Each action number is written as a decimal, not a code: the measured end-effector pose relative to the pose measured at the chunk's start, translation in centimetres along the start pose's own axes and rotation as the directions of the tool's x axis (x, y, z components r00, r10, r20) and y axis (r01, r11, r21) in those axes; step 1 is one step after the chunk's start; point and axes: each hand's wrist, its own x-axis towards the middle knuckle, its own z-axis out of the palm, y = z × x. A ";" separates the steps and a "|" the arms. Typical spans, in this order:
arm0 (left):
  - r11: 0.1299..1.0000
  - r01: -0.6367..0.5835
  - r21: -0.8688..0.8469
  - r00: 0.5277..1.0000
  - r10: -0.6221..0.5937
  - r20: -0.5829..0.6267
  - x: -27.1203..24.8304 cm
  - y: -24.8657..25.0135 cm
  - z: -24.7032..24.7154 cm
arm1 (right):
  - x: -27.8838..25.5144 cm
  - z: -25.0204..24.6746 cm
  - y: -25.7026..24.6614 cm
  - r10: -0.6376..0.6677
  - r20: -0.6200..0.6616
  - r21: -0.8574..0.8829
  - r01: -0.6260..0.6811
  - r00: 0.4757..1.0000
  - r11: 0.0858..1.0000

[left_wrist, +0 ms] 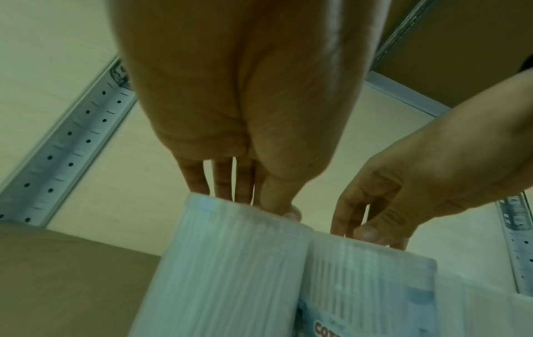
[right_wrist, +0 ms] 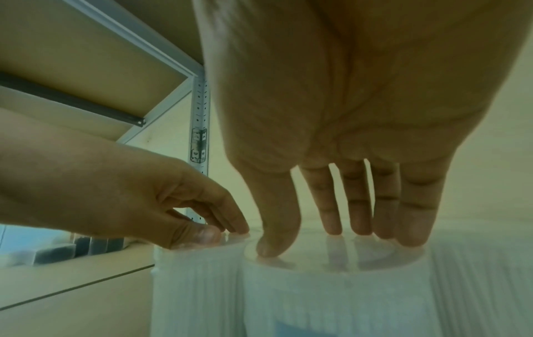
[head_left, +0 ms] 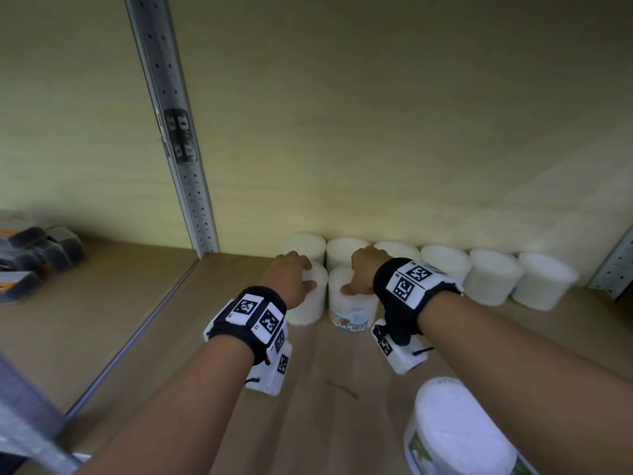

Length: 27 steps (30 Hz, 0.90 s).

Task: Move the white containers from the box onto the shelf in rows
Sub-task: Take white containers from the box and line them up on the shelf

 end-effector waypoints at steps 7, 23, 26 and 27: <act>1.000 0.000 -0.015 1.000 0.000 -0.003 0.0 -0.1 0.1 | -0.6 -0.7 0.2 -0.058 0.038 -0.051 0.060 0.998 0.997; 0.999 -0.002 -0.051 1.000 0.001 -0.017 0.0 -0.3 0.2 | -0.9 -0.2 0.6 -0.097 -0.014 -0.069 0.096 0.995 0.993; 0.998 -0.003 -0.055 1.000 0.002 -0.019 0.1 -0.3 0.3 | -1.1 -0.4 0.5 -0.113 0.001 -0.085 0.113 0.994 0.990; 0.999 -0.003 -0.054 1.000 0.002 -0.018 0.1 -0.3 0.3 | -1.1 -0.5 0.5 -0.116 0.015 -0.090 0.117 0.993 0.989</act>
